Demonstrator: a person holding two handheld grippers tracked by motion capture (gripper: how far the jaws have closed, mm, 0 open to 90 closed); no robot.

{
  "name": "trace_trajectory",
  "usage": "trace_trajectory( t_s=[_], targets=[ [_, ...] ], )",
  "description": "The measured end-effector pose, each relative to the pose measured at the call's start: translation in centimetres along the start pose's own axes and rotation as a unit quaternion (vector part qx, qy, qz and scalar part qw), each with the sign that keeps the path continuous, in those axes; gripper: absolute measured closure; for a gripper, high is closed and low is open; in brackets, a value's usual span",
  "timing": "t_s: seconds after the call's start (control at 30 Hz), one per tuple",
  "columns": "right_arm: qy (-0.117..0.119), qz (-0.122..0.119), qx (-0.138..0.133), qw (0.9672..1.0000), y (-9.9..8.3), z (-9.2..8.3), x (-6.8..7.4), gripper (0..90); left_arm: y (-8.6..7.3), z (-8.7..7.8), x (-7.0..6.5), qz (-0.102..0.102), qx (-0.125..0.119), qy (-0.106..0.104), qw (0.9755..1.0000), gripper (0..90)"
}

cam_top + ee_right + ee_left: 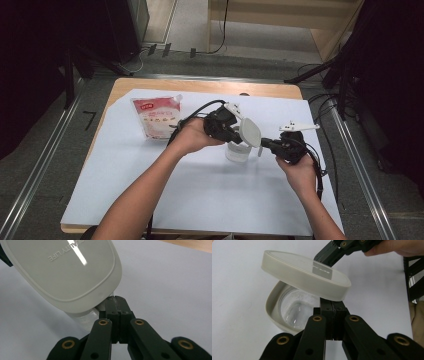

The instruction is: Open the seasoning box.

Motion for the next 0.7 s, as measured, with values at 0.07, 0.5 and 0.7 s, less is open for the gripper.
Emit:
trace_trajectory(
  t_s=[0.07,0.5,0.7],
  targets=[
    [0.001,0.004,0.002,1.0,-0.1,0.0,0.0,90.0,0.5,0.3,-0.2,-0.002,0.0,-0.001,1.0,90.0],
    [0.008,0.032,0.006,0.9994,-0.7,-0.7,-0.7,90.0,2.5,1.9,-1.1,0.004,0.004,-0.008,0.9999,90.0],
    [0.014,0.035,0.015,0.9992,-1.4,-0.9,-0.2,90.0,2.9,2.9,-1.5,0.007,0.009,-0.012,0.9999,90.0]
  ],
)
Point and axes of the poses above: each handheld gripper's, and its own axes: z roughly forward along the jaws, y roughly out of its top, x roughly to its left, the point moved 8 cm from there along z, roughly forward along the jaws, and after that the axes turned 9 degrees about -x, right-handed, at the moved point
